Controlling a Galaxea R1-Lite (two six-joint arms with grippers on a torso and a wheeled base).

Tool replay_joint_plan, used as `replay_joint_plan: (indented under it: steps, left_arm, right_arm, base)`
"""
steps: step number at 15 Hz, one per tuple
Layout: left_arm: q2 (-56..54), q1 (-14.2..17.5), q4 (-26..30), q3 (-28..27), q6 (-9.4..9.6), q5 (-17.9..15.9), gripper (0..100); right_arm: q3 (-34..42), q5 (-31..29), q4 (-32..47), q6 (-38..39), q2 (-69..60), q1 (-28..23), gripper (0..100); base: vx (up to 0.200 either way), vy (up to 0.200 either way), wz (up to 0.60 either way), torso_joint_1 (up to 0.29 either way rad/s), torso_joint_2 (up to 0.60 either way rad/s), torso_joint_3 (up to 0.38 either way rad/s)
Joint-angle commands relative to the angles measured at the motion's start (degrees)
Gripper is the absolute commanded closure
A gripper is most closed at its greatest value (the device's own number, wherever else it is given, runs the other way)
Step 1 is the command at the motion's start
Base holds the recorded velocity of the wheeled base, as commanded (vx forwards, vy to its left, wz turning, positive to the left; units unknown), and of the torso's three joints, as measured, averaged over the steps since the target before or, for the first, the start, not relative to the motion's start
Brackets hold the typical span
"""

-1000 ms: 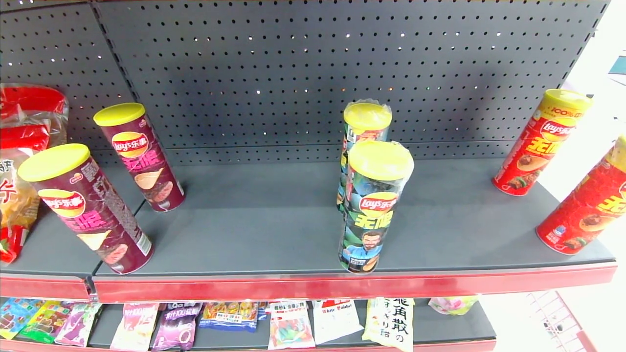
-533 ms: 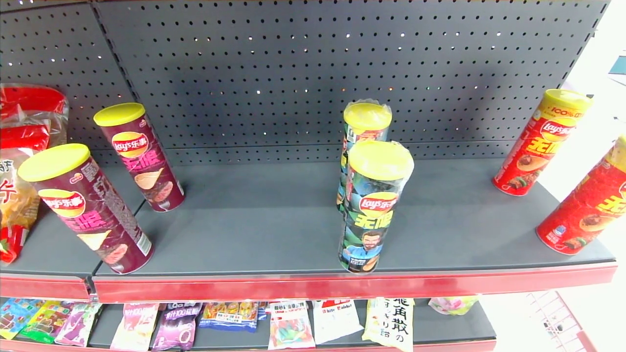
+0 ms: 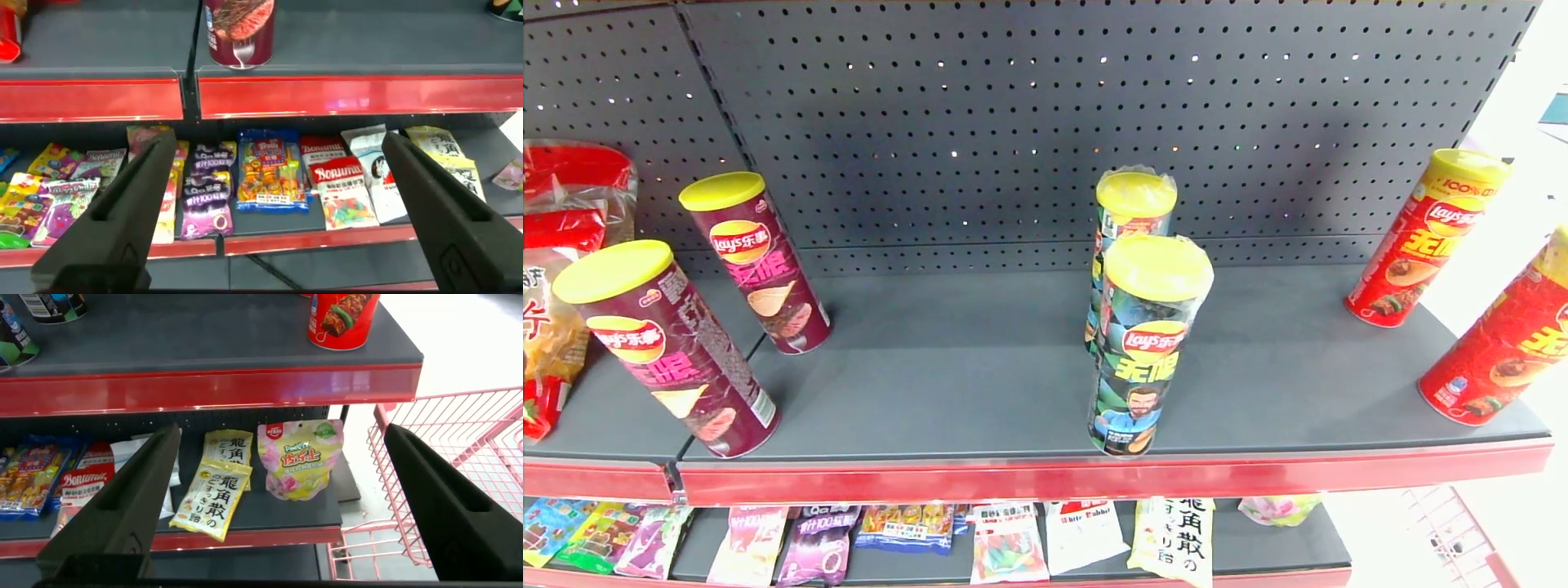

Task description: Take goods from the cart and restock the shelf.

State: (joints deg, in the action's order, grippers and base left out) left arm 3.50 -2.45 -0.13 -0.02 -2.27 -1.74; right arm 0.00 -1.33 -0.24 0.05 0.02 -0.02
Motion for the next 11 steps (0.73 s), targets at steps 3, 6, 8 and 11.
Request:
replay_joint_plan:
  steps: [3, 6, 8, 11]
  left_arm:
    - [-3.41, 2.01, -0.04, 0.02, 0.51, 0.07, 0]
    - [-3.50, 2.01, -0.04, 0.02, 0.42, 0.60, 0]
    - [-3.50, 2.01, -0.04, 0.02, 0.42, 0.60, 0]
    - [-3.50, 2.01, -0.04, 0.02, 0.42, 0.60, 0]
  right_arm:
    - [0.00, 0.01, -0.02, -0.05, -0.02, 0.02, 0]
    - [0.00, 0.01, -0.02, -0.05, -0.02, 0.02, 0]
    - [0.00, 0.01, -0.02, -0.05, -0.02, 0.02, 0]
    - [0.00, 0.10, -0.02, 0.13, -0.02, 0.02, 0]
  base:
    - [0.000, 0.000, 0.00, 0.000, 0.00, 0.000]
    - [0.000, 0.000, 0.00, 0.000, 0.00, 0.000]
    - [0.000, 0.000, 0.00, 0.000, 0.00, 0.000]
    - [0.000, 0.000, 0.00, 0.000, 0.00, 0.000]
